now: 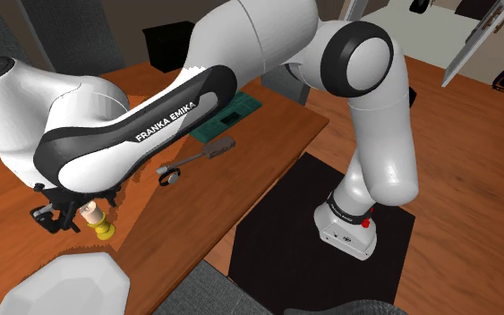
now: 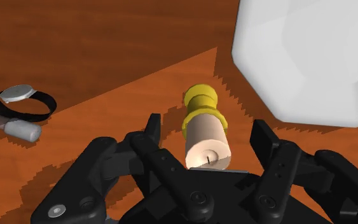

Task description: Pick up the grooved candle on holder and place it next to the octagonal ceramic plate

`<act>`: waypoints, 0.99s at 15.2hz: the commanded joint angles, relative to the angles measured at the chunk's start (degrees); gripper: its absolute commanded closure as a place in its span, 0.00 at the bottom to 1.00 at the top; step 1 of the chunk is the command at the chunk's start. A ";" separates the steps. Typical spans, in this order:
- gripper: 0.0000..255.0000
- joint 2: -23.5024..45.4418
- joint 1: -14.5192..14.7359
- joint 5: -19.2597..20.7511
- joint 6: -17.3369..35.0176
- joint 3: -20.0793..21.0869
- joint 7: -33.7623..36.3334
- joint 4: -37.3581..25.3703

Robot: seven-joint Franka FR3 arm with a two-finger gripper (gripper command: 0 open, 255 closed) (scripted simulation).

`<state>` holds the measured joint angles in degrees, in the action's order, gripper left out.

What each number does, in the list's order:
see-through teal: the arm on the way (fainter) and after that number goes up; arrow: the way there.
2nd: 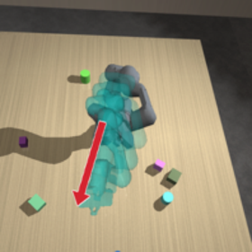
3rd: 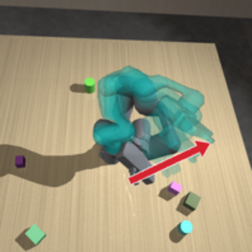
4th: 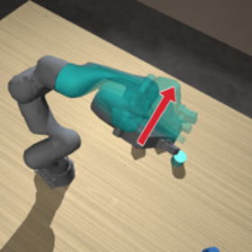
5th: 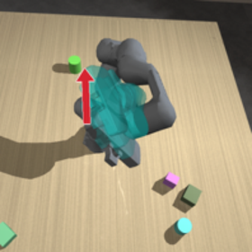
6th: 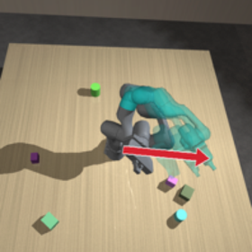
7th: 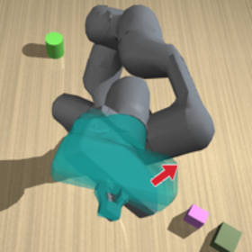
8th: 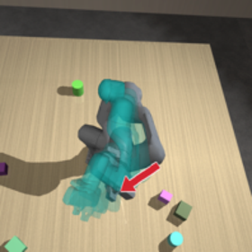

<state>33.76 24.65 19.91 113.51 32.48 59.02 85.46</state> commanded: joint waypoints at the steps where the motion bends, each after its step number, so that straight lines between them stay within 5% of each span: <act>1: 0.00 0.00 0.00 0.00 0.00 0.00 0.00 0.00; 8: 0.00 -2.04 0.15 -1.40 -6.04 0.86 -0.99 -4.34; 15: 0.00 -2.04 0.15 -1.40 -6.04 0.86 -0.99 -4.34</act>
<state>31.73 24.79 18.51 107.49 33.34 58.03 81.13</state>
